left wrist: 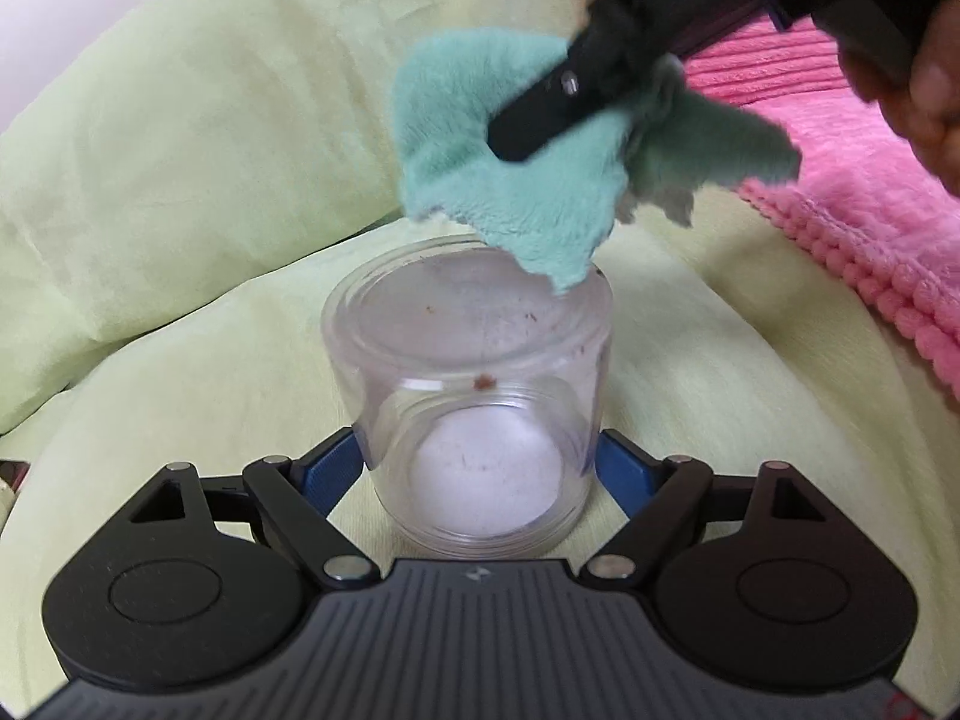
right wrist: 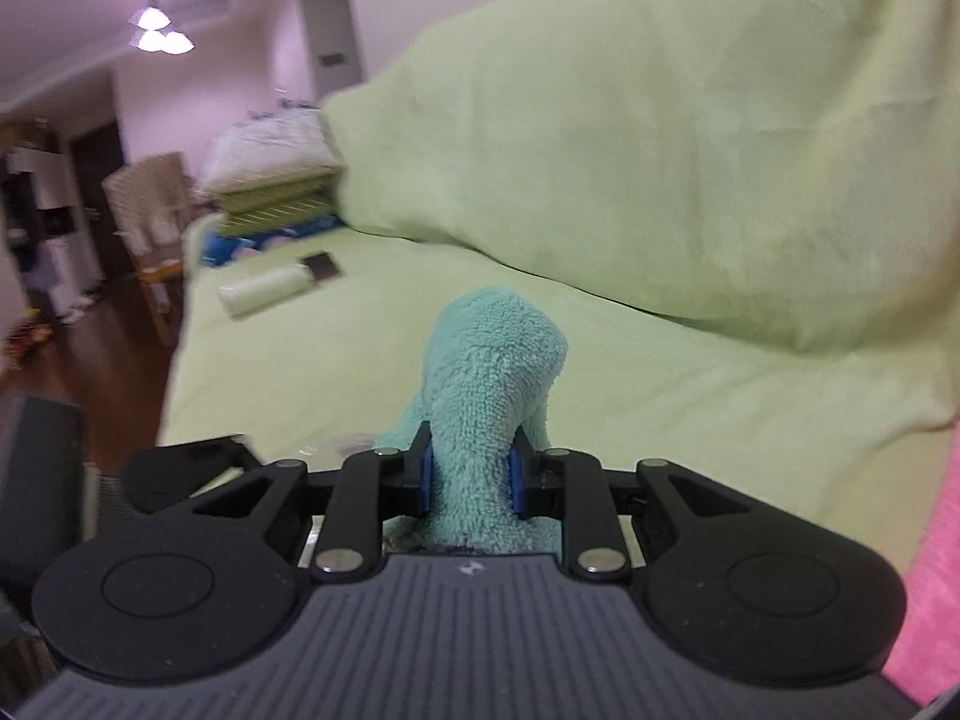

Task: Clean container
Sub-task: 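Wipe the jar's open rim with the teal cloth while the left gripper holds the jar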

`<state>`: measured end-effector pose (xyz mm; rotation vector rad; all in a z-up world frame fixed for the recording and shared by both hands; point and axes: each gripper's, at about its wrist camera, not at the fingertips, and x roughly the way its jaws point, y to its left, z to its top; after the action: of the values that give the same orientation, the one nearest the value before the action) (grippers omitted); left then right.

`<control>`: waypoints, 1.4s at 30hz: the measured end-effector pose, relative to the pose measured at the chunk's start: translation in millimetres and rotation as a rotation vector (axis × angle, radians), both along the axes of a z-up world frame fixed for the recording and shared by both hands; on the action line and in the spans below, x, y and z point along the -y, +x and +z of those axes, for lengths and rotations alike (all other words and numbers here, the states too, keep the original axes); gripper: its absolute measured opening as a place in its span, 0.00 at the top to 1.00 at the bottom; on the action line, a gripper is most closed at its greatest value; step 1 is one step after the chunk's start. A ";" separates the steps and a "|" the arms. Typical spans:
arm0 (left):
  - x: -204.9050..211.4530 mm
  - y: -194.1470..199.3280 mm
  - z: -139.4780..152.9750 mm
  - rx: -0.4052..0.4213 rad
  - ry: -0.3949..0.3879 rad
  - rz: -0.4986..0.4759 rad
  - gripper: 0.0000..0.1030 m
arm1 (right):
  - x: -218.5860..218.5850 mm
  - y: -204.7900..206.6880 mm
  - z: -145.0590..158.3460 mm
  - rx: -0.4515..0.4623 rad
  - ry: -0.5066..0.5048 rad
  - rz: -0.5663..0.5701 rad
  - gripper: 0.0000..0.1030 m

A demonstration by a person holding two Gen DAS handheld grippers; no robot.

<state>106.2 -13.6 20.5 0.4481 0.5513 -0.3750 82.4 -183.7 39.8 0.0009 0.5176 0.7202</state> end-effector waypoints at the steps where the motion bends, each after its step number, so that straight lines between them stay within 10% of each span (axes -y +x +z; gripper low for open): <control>1: -1.8 -2.6 -0.1 0.000 0.000 -0.005 0.15 | -1.9 -1.6 0.8 -0.007 -0.005 0.036 0.81; 22: -3.8 -23.4 1.1 0.072 -0.017 -0.006 0.15 | -40.5 -27.4 -0.5 0.030 -0.264 0.225 0.79; 42: -3.8 -30.7 -1.1 0.062 -0.015 0.035 0.14 | -55.5 5.4 -14.7 0.006 -0.089 0.133 0.79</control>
<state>75.5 -9.7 19.5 0.4338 0.4956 -0.3301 87.8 -128.2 25.1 -0.1198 0.5476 0.8266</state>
